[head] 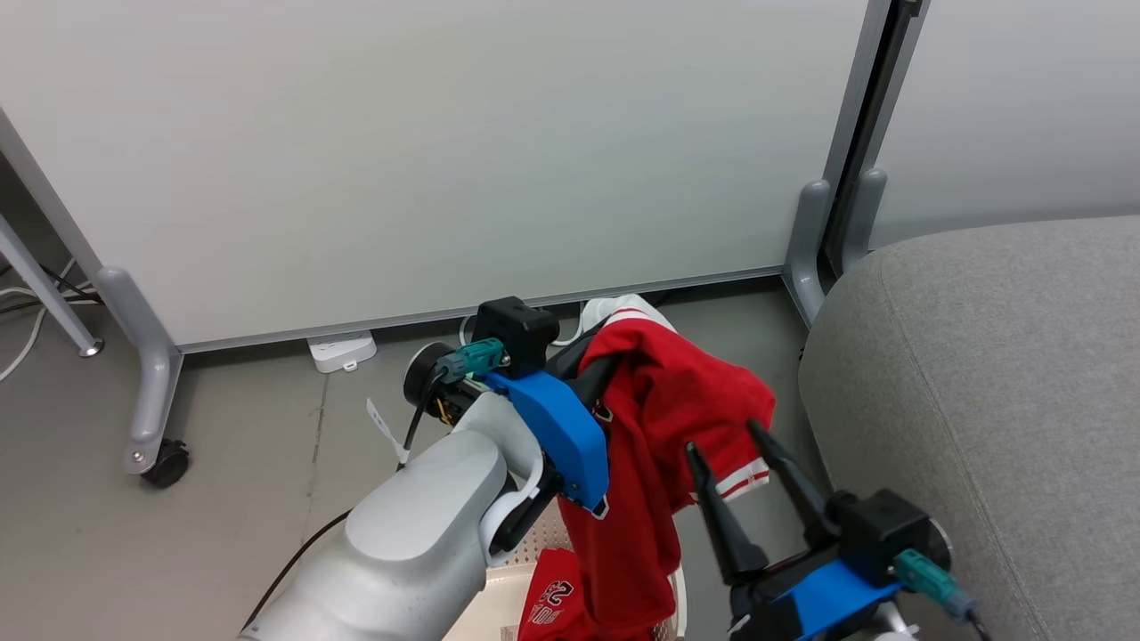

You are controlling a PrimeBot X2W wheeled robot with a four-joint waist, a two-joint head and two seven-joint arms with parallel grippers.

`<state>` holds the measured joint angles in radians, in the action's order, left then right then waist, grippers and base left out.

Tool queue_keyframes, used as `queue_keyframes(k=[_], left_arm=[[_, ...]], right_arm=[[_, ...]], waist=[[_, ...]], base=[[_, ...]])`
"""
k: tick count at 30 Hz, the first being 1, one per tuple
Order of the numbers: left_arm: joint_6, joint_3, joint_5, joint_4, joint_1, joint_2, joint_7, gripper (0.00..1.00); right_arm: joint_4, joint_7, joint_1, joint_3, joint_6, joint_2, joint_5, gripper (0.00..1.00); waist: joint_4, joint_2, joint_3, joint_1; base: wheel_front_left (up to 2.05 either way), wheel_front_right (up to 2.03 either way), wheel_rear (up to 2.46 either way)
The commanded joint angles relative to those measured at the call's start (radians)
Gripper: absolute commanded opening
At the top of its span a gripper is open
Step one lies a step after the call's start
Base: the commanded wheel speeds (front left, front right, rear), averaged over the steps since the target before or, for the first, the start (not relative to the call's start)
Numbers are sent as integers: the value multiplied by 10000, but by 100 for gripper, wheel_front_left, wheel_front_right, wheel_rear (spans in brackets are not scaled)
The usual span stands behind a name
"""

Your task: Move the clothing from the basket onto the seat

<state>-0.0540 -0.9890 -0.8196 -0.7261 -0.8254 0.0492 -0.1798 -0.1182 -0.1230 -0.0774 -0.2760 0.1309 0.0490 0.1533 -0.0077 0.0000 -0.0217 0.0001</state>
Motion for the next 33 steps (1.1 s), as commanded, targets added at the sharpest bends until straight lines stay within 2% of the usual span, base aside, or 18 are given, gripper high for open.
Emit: queue_keyframes(k=[1, 8, 15, 31, 32, 33], left_arm=[[48, -64, -82, -34, -173, 24, -98, 0], [50, -555, -505, -155, -405, 25, -187, 0], [79, -1026, -865, -218, -611, 24, -304, 0], [201, -2115, -1797, 223, -869, 25, -530, 0], [212, -2173, -1848, 242, -870, 25, -524, 0], [230, -2231, -1907, 261, -876, 24, -541, 0]], right_arm=[[29, 53, 44, -160, -3, 24, 111, 100], [-445, 354, -495, -1172, -5, 24, 311, 100], [-1795, 867, -1732, -1985, -5, 24, 642, 100], [-5327, 899, -3884, -2433, -5, 21, 767, 98], [-5470, 856, -3958, -2490, -5, 19, 828, 17], [-5601, 796, -4032, -2562, -5, 19, 892, 0]], waist=[[0, 0, 9, -1], [31, 0, 44, -1], [47, 0, 91, -1], [431, 0, 18, -1], [442, 0, -4, -1], [452, 0, -24, -1]], base=[[0, 0, 0], [0, 0, 0], [0, 0, 0], [0, 0, 0], [0, 0, 0], [0, 0, 0]])
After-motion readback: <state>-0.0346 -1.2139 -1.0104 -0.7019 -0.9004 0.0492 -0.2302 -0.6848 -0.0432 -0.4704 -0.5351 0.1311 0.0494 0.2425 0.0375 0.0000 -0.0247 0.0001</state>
